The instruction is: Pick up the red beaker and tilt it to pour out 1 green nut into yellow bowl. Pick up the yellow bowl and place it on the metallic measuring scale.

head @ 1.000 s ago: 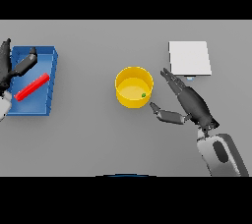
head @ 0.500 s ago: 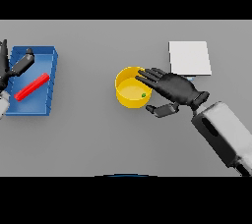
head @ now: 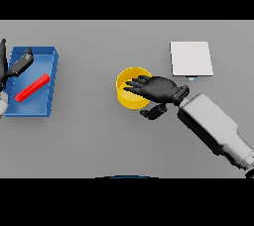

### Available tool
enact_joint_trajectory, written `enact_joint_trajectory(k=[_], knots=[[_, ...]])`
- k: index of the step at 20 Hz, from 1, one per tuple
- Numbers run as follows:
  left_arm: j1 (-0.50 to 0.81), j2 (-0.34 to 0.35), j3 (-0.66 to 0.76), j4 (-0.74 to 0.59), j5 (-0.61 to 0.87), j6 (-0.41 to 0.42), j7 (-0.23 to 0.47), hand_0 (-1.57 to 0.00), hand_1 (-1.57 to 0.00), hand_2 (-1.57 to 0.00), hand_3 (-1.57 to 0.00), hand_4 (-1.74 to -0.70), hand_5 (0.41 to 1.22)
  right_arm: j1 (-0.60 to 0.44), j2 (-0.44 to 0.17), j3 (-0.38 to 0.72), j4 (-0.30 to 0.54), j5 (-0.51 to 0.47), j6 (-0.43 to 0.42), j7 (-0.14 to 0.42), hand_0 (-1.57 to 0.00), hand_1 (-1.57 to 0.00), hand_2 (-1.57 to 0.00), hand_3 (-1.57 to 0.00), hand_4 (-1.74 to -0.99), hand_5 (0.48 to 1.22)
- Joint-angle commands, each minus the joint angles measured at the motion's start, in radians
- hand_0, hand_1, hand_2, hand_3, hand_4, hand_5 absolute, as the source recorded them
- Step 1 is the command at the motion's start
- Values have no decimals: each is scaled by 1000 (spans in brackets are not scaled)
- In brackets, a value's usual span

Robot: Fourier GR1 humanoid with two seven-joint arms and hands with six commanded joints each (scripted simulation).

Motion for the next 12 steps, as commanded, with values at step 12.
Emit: enact_joint_trajectory(k=[12], knots=[[12, 9, 10, 16, 12, -11, -24, 1, 1, 1, 1, -744, 697, -99, 66, 55, 158, 27, 73, 20, 1, 1, -3, -28, -1282, 749]])
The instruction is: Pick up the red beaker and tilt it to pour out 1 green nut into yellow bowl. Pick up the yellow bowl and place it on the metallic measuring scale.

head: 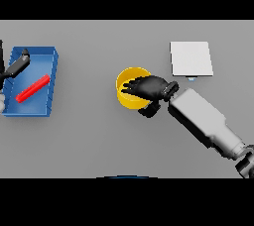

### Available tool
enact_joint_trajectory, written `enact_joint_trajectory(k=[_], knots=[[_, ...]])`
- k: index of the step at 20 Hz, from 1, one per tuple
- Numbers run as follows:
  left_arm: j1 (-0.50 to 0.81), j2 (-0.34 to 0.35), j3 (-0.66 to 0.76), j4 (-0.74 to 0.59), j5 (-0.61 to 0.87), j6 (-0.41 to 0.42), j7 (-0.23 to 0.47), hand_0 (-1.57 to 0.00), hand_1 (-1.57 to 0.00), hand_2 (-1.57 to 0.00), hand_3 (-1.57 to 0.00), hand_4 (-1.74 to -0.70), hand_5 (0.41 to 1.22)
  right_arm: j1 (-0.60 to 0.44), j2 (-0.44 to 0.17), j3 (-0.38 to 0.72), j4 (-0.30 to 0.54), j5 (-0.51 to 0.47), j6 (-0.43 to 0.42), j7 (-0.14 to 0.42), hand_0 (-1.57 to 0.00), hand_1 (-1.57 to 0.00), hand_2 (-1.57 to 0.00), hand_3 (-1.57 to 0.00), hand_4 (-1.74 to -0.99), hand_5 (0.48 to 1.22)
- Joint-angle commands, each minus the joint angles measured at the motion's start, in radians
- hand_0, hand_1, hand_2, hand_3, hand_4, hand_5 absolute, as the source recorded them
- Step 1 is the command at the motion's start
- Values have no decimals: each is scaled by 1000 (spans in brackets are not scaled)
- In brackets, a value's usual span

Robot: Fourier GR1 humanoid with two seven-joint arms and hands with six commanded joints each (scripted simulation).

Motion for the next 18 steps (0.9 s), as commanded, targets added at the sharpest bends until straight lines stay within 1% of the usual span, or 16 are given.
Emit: enact_joint_trajectory(k=[1, 2, 3, 4, 5, 6, 7, 8, 10, 11, 12, 13, 14, 16, 17, 18], knots=[[4, 3, 1, -1, 0, 0, -11, 1, 1, 1, 1, -744, 697, -7, 10, -2, -2, -7, 17, 9, 1, 1, -9, -47, -1285, 753], [5, 5, -1, -13, -2, 2, -6, 1, 1, 1, 1, -745, 699, -5, 19, -9, 1, -13, 26, 28, 1, 1, -23, -72, -1289, 758], [12, 5, 2, -11, 4, 2, -13, 1, 1, 1, 1, -747, 700, 3, 12, -11, 10, -16, 36, 30, 1, -9, -43, -104, -1293, 776], [14, 5, 1, -8, -1, 7, -12, 1, 1, 1, 1, -750, 701, 0, 16, -17, 12, -20, 44, 45, -26, -36, -71, -141, -1302, 805], [9, 6, 4, -9, 0, 7, -15, 1, 1, 1, 1, -752, 701, -4, 11, -17, 10, -22, 52, 42, -161, -135, -147, -182, -1321, 839], [4, -1, 4, 8, 2, 1, -19, 1, 1, 1, 1, -754, 700, -2, 15, -11, 6, -18, 51, 43, -443, -422, -375, -236, -1351, 915], [1, 0, 2, 9, 0, -3, -16, 1, 1, 1, 1, -755, 703, -2, 7, -13, 8, -25, 48, 9, -669, -652, -614, -309, -1394, 976], [2, -2, 0, 5, -2, 1, -11, 1, 1, 1, 1, -755, 704, 2, 4, -16, 1, -33, 57, 0, -849, -836, -806, -399, -1463, 1025], [-7, 2, -1, 3, -4, -2, -9, 1, 1, 1, 1, -756, 701, -2, 6, -14, -5, -42, 83, 16, -1109, -1100, -1081, -706, -1557, 1096], [-2, -2, -6, 1, -9, 1, -12, 1, 1, 1, 1, -754, 700, 4, -7, -15, -18, -49, 100, 12, -1201, -1195, -1133, -871, -1594, 1121], [1, 5, -3, -2, -7, -1, -11, 1, 1, 1, 1, -751, 698, 3, -7, -9, -15, -48, 91, 9, -1275, -1270, -1176, -1007, -1623, 1141], [-7, -2, -4, 6, -10, 4, -8, 1, 1, 1, 1, -750, 695, -1, -3, -7, -9, -51, 89, 14, -1334, -1330, -1205, -1120, -1647, 1157], [-4, 9, -4, -8, -12, 3, -9, 1, 1, 1, 1, -747, 692, -6, -4, -7, -5, -56, 89, 9, -1382, -1378, -1234, -1210, -1666, 1170], [-7, 3, -11, -1, -16, -2, -5, 1, 1, 1, 1, -739, 690, -7, -8, -4, 1, -62, 73, -6, -1450, -1448, -1268, -1320, -1693, 1188], [-2, 5, -11, 6, -15, -7, -16, 1, 1, 1, 1, -735, 689, -5, -7, -2, -4, -65, 70, 4, -1474, -1472, -1281, -1365, -1702, 1195], [-6, 2, -10, 4, -17, 2, -12, 1, 1, 1, 1, -736, 688, 1, -12, -4, -14, -70, 62, 7, -1493, -1492, -1286, -1386, -1710, 1200]])
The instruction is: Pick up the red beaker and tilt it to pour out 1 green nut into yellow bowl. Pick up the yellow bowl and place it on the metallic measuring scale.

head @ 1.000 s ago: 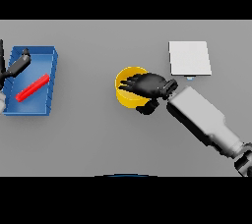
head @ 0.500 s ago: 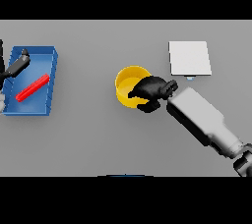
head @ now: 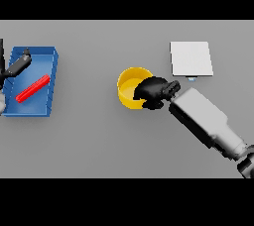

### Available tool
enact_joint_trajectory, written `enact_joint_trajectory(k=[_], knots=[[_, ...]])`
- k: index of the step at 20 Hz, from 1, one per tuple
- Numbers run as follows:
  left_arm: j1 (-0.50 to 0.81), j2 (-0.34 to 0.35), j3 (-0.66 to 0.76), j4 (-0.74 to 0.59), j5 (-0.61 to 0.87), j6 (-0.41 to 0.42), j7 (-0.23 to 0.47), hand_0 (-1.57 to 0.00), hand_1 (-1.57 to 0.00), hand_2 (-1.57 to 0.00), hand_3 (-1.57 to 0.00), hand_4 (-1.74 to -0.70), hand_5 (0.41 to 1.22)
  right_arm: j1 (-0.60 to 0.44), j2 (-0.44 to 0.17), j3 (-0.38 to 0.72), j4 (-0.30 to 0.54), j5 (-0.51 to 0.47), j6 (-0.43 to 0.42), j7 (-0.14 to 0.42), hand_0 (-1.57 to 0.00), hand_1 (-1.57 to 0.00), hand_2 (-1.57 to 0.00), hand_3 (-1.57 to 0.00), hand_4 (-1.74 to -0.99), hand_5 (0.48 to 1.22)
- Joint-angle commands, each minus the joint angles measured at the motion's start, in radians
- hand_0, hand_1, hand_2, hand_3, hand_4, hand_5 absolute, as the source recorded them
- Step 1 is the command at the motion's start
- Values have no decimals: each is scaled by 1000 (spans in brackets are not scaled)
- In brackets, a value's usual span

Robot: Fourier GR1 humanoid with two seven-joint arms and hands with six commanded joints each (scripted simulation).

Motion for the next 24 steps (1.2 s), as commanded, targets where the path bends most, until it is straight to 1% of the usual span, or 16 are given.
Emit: enact_joint_trajectory(k=[1, 3, 4, 7, 9, 10, 12, 13, 14, 15, 16, 17, 19, 20, 21, 24], knots=[[2, -1, -2, -3, -2, 2, -3, 1, 1, 1, 1, -733, 686, -2, -3, -3, -9, -6, 7, 8, -1509, -1508, -1288, -1389, -1716, 1204], [10, 1, -3, -11, 2, -1, -4, 1, 1, 1, 1, -731, 685, -9, -16, -1, -17, -7, 2, -5, -1531, -1531, -1306, -1405, -1725, 1210], [5, 0, -2, -16, 2, -1, -2, 1, 1, 1, 1, -730, 687, -7, -25, -7, -32, -13, 5, 0, -1539, -1539, -1330, -1376, -1728, 1212], [-1, 11, 5, -8, 3, -5, -2, 1, 1, 1, 1, -733, 692, -18, -45, -39, -94, -38, 56, 53, -1555, -1554, -1386, -1286, -1735, 1217], [1, 10, 2, -9, 4, -10, -2, 1, 1, 1, 1, -736, 695, -26, -70, -57, -140, -49, 84, 59, -1561, -1560, -1413, -1252, -1737, 1218], [-4, 16, 5, -13, 6, -13, 12, 1, 1, 1, 1, -734, 697, -30, -69, -70, -153, -53, 88, 83, -1563, -1563, -1419, -1242, -1738, 1219], [-6, 5, 3, -5, 6, -11, 0, 1, 1, 1, 1, -739, 693, -40, -83, -90, -172, -48, 81, 101, -1566, -1566, -1422, -1268, -1739, 1220], [-2, 10, 5, -9, 6, -8, 0, 1, 1, 1, 1, -737, 697, -43, -92, -101, -173, -51, 78, 97, -1567, -1567, -1436, -1260, -1739, 1220], [3, 19, 9, -14, 4, -2, 3, 1, 1, 1, 1, -736, 697, -44, -105, -112, -169, -54, 74, 88, -1568, -1568, -1436, -1266, -1740, 1220], [12, 26, 19, -20, 15, -6, -15, 1, 1, 1, 1, -744, 697, -44, -118, -123, -161, -57, 67, 76, -1568, -1568, -1431, -1327, -1740, 1220], [4, 23, 16, -8, 11, -10, -11, 1, 1, 1, 1, -746, 697, -45, -123, -132, -144, -55, 51, 69, -1569, -1569, -1439, -1376, -1740, 1220], [-1, 21, 13, -9, 11, -16, 3, 1, 1, 1, 1, -743, 700, -51, -131, -146, -138, -58, 50, 74, -1569, -1569, -1465, -1347, -1740, 1220], [-6, 15, 6, -11, 0, -6, 19, 1, 1, 1, 1, -742, 704, -51, -166, -171, -128, -60, 37, 59, -1570, -1570, -1482, -1283, -1741, 1220], [0, 11, 5, -13, 2, -3, 16, 1, 1, 1, 1, -744, 708, -65, -172, -187, -110, -61, 30, 62, -1570, -1570, -1492, -1257, -1741, 1221], [10, 14, 8, -20, 5, -4, -2, 1, 1, 1, 1, -744, 710, -71, -192, -204, -100, -64, 21, 48, -1570, -1570, -1504, -1239, -1741, 1221], [6, 21, 7, -30, 1, -1, 28, 1, 1, 1, 1, -743, 708, -83, -211, -234, -20, -43, -47, 42, -1571, -1571, -1536, -1209, -1741, 1221]])
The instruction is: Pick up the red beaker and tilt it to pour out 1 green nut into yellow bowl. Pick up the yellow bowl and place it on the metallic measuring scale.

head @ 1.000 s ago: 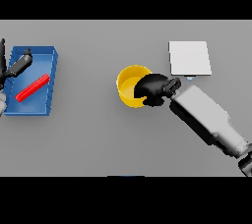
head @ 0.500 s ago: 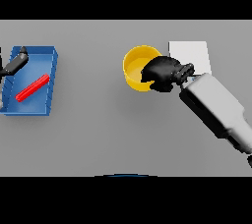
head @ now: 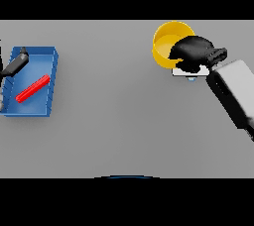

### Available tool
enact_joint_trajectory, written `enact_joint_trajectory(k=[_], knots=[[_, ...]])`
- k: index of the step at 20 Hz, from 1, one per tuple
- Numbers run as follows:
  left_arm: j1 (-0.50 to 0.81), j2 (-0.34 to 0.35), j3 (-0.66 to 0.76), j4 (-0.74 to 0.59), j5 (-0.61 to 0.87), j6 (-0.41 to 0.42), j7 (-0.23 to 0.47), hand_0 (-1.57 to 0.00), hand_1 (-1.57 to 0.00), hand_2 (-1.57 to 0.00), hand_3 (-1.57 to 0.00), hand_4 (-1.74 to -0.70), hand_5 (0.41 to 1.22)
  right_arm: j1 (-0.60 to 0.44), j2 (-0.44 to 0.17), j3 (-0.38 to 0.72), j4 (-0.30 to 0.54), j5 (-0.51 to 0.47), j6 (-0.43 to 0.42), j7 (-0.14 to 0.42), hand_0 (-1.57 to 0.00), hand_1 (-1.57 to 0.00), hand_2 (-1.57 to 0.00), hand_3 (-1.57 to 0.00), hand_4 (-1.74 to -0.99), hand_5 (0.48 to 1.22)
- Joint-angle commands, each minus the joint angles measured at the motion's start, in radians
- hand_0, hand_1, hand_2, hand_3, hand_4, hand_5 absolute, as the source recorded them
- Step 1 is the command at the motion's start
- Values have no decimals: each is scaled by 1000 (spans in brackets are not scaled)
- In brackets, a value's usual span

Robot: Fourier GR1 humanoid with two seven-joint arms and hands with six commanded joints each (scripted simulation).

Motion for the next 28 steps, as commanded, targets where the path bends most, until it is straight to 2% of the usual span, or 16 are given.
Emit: enact_joint_trajectory(k=[1, 4, 5, 6, 12, 13, 17, 19, 22, 23, 25, 26, 28], knots=[[-5, 11, 4, -8, 2, -5, 8, 1, 1, 1, 1, -741, 706, -12, -6, -13, 27, 0, -10, -10, -1571, -1571, -1540, -1198, -1741, 1221], [17, 12, 4, -14, 3, -2, -12, 1, 1, 1, 1, -734, 697, -22, -24, -43, 121, 1, -50, -42, -1571, -1571, -1501, -1175, -1741, 1221], [11, 18, 7, -17, 6, -8, 0, 1, 1, 1, 1, -731, 696, -33, -19, -53, 152, 2, -64, -36, -1571, -1571, -1508, -1171, -1741, 1221], [8, 19, 4, -20, 5, -13, 4, 1, 1, 1, 1, -728, 691, -31, -19, -54, 192, 13, -97, -57, -1571, -1571, -1506, -1176, -1741, 1221], [14, 18, 5, -22, -1, -4, -4, 1, 1, 1, 1, -724, 682, -52, 5, -71, 385, 46, -200, -94, -1571, -1571, -1407, -1351, -1741, 1221], [1, 10, 3, -2, -3, -9, 2, 1, 1, 1, 1, -722, 681, -53, 13, -73, 403, 45, -204, -89, -1571, -1571, -1396, -1362, -1741, 1221], [7, 5, 6, 10, -3, -2, -9, 1, 1, 1, 1, -728, 675, -51, 23, -81, 472, 43, -235, -128, -1571, -1571, -1362, -1338, -1741, 1221], [-7, 0, 6, 19, -2, -10, -9, 1, 1, 1, 1, -726, 673, -67, 35, -83, 499, 42, -248, -148, -1571, -1571, -1345, -1403, -1741, 1221], [1, 6, -2, -3, -7, -8, 0, 1, 1, 1, 1, -722, 668, -76, 48, -88, 525, 38, -252, -151, -1464, -1571, -1335, -1451, -1741, 1221], [-2, 10, -2, -10, -9, -8, 14, 1, 1, 1, 1, -724, 667, -75, 50, -88, 525, 37, -251, -145, -1448, -1501, -1382, -1390, -1734, 1221], [-15, 8, -1, 6, -10, -16, 10, 1, 1, 1, 1, -724, 671, -71, 42, -94, 523, 28, -247, -156, -1492, -1484, -1450, -1097, -1737, 1221], [-11, 2, -2, 5, -7, -14, 6, 1, 1, 1, 1, -722, 671, -73, 47, -96, 518, 28, -244, -140, -1439, -1337, -1286, -990, -1688, 1221], [-4, 5, -6, -12, -13, -5, 17, 1, 1, 1, 1, -719, 668, -82, 39, -90, 523, 35, -228, -149, -990, -882, -921, -796, -1629, 1080]])
